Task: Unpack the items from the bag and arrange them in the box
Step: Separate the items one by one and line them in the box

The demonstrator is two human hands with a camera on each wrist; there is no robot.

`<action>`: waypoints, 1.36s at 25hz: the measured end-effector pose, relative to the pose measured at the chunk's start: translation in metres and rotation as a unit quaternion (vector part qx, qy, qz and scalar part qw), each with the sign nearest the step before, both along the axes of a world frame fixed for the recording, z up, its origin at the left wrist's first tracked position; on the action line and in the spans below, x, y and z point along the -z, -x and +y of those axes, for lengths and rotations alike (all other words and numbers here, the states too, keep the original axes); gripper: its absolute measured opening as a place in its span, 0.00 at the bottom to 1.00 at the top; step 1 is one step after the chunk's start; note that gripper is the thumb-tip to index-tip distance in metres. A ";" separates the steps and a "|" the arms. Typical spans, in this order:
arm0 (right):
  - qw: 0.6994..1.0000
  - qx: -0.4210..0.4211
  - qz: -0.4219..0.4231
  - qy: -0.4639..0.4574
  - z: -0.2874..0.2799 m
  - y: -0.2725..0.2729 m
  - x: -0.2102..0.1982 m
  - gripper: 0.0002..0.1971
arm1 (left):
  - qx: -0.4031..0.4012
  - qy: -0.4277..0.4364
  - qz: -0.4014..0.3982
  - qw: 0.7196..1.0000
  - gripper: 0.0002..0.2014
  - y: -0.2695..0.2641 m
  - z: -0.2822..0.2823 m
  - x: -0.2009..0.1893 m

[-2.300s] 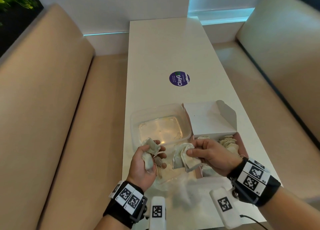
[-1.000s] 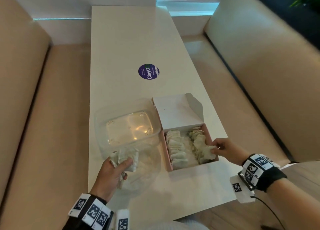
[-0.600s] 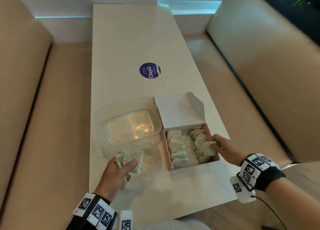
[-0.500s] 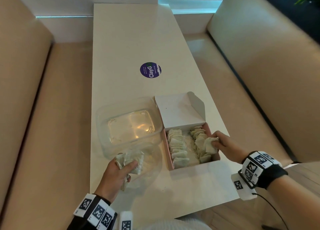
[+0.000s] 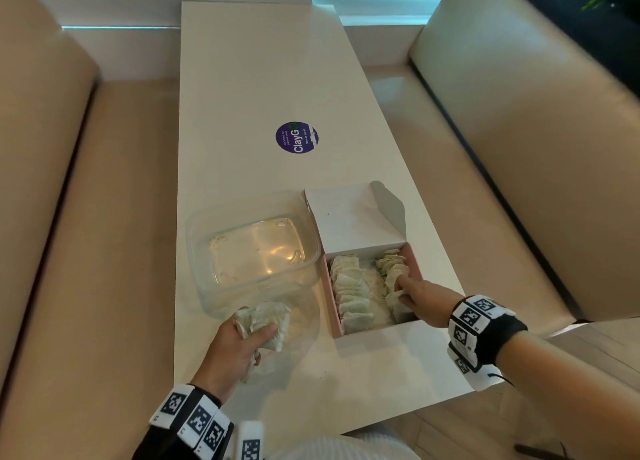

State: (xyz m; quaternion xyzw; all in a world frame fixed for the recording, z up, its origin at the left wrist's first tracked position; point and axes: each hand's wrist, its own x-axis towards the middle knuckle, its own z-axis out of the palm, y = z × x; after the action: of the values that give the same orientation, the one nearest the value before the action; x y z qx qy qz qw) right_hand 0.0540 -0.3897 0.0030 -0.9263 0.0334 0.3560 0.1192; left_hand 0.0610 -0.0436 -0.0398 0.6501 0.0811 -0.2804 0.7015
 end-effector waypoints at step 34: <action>0.941 0.061 -0.109 -0.313 0.098 0.003 -0.024 0.16 | 0.139 -0.050 -0.098 0.984 0.10 -0.007 -0.052 -0.028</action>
State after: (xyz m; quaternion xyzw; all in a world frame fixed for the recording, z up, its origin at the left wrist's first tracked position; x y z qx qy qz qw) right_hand 0.0510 -0.2913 0.0272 -0.8714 -0.0365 0.2371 0.4279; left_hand 0.0678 -0.0957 -0.0115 0.7136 -0.0651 -0.3056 0.6271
